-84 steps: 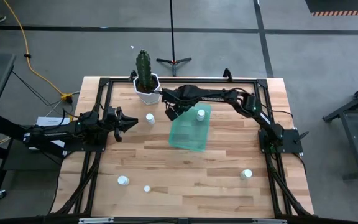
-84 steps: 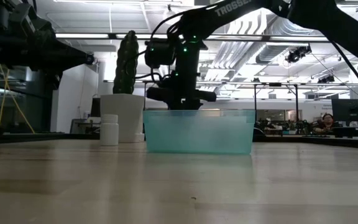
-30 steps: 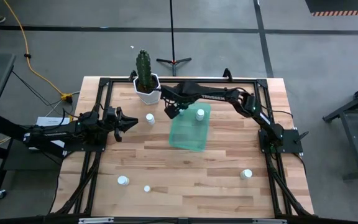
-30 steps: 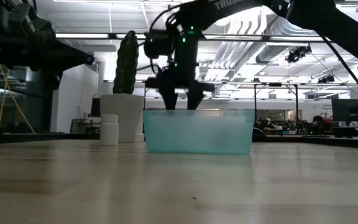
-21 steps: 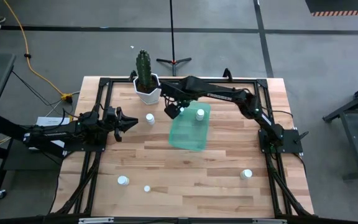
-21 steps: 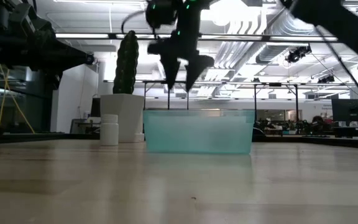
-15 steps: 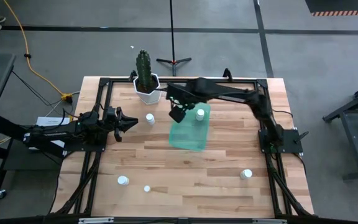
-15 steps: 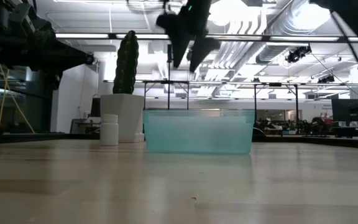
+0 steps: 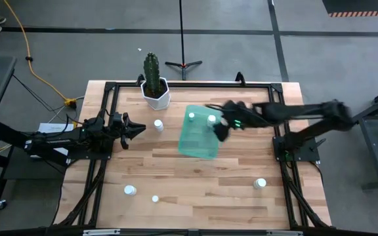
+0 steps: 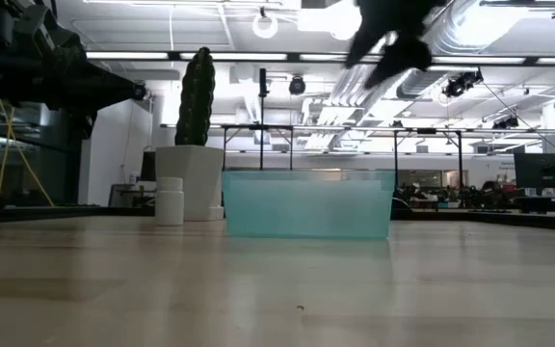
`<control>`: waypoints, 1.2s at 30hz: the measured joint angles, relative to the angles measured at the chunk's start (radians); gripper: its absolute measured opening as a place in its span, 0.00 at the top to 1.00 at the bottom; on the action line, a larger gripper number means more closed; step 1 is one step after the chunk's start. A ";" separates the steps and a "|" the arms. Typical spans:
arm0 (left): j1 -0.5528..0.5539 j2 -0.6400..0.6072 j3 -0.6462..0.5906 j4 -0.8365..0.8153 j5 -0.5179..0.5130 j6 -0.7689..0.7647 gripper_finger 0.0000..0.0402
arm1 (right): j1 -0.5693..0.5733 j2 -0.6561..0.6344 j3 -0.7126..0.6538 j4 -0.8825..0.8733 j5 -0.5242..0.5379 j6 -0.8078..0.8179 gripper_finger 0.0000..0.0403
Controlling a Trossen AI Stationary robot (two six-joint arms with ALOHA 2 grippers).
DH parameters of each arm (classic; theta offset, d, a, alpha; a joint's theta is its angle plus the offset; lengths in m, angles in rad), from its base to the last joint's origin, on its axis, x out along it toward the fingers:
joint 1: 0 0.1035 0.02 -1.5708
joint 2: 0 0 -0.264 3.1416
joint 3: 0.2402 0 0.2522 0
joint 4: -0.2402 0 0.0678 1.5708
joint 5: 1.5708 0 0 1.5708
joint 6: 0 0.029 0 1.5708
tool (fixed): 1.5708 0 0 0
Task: Pick and place pill bottles into a basket
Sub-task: Put the bottom right white pill bottle into the blue bin
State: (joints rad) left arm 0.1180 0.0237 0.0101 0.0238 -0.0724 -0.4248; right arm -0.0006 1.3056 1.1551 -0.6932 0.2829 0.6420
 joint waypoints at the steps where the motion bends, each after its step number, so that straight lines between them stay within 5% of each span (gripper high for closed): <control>1: 0.000 0.000 0.000 0.000 0.000 0.000 0.76 | 0.020 -0.062 -0.066 0.047 -0.019 0.008 0.29; 7: 0.000 0.000 0.000 0.000 0.000 0.001 0.76 | 0.145 -0.361 -0.295 0.136 -0.131 0.176 0.29; 13: 0.000 0.000 0.000 0.004 -0.038 0.001 0.76 | 0.243 -0.481 -0.381 0.108 -0.353 0.379 0.29; 18: 0.000 0.000 0.000 0.011 -0.067 0.001 0.76 | 0.290 -0.467 -0.394 -0.019 -0.478 0.673 0.29; 28: 0.000 0.000 0.000 0.012 -0.075 0.001 0.76 | 0.487 -0.363 -0.390 -0.141 -0.388 1.020 0.29; 36: 0.000 0.000 0.000 0.012 -0.075 0.000 0.76 | 0.592 -0.226 -0.390 -0.204 -0.474 1.172 0.29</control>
State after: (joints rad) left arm 0.1181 0.0238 0.0101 0.0360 -0.1474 -0.4244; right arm 0.5914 1.0792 0.7650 -0.8970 -0.1909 1.8136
